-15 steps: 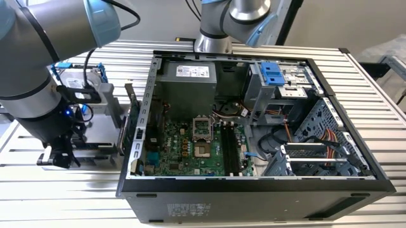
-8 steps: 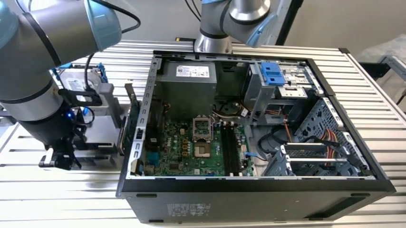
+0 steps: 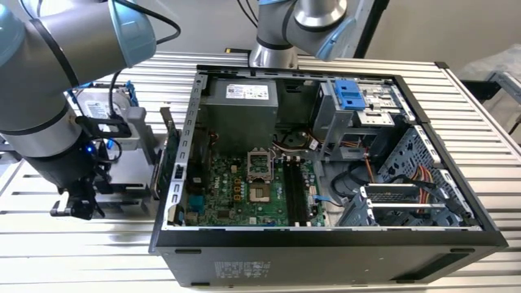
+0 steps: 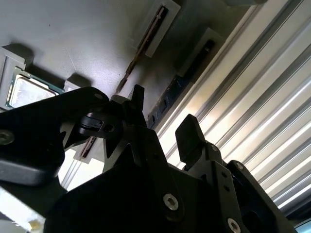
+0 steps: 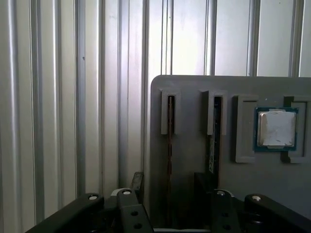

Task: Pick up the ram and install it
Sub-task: 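Pick up the ram and move it above insertion slot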

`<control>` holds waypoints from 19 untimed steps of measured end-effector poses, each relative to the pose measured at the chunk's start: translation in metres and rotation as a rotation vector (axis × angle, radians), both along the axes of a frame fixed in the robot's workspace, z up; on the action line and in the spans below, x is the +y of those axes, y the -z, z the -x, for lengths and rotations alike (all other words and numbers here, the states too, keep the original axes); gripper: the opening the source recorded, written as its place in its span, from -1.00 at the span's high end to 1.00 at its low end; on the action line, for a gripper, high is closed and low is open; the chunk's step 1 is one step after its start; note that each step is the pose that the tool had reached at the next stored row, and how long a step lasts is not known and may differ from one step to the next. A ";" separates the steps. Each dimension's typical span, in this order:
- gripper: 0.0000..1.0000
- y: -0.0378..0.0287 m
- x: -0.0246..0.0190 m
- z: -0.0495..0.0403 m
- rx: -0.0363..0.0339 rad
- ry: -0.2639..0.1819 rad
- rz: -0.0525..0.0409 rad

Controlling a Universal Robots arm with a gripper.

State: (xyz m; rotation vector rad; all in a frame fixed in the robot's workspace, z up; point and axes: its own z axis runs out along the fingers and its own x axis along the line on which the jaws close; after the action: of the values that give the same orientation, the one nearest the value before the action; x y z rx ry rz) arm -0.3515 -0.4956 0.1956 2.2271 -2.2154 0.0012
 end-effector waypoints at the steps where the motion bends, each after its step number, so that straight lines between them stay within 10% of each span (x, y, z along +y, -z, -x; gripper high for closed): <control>1: -1.00 0.0001 -0.0006 0.0000 0.0001 0.000 0.0000; 19: -1.00 0.0006 -0.0018 0.0001 0.0002 0.000 -0.0034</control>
State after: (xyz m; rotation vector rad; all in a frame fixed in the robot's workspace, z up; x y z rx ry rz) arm -0.3516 -0.4974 0.1950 2.2284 -2.2173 -0.0027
